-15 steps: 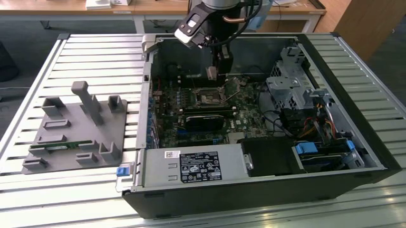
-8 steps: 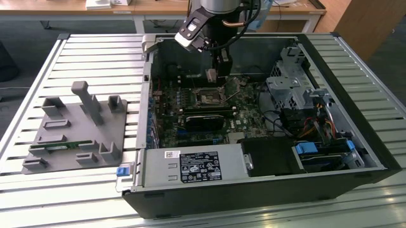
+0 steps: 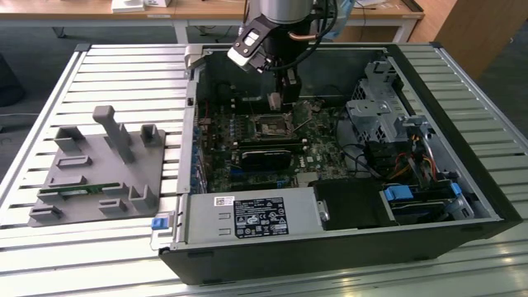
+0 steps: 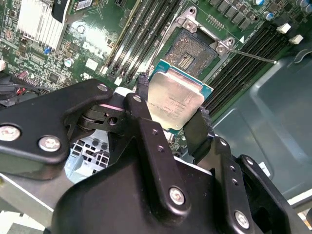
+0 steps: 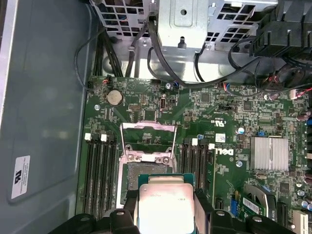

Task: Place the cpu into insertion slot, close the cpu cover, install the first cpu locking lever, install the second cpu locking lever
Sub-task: 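Place the cpu into insertion slot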

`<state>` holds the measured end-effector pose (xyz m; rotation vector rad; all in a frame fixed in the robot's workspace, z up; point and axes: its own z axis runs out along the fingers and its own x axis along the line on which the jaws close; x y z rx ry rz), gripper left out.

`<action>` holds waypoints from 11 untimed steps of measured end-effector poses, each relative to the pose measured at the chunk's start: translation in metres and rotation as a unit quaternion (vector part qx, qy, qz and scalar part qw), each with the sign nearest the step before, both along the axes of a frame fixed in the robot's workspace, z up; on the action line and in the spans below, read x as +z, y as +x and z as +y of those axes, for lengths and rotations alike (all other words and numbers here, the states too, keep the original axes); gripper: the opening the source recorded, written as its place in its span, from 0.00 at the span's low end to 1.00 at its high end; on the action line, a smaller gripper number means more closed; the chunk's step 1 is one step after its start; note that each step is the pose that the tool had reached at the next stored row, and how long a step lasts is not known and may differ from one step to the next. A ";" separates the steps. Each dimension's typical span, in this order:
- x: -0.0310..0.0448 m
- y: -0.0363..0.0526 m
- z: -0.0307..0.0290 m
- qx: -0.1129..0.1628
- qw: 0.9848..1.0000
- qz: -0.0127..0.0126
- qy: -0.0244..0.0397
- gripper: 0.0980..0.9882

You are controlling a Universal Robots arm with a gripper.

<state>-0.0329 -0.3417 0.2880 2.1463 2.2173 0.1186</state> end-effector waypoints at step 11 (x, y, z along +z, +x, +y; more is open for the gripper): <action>-0.0080 0.0000 0.0000 0.000 1.000 0.000 0.000 0.49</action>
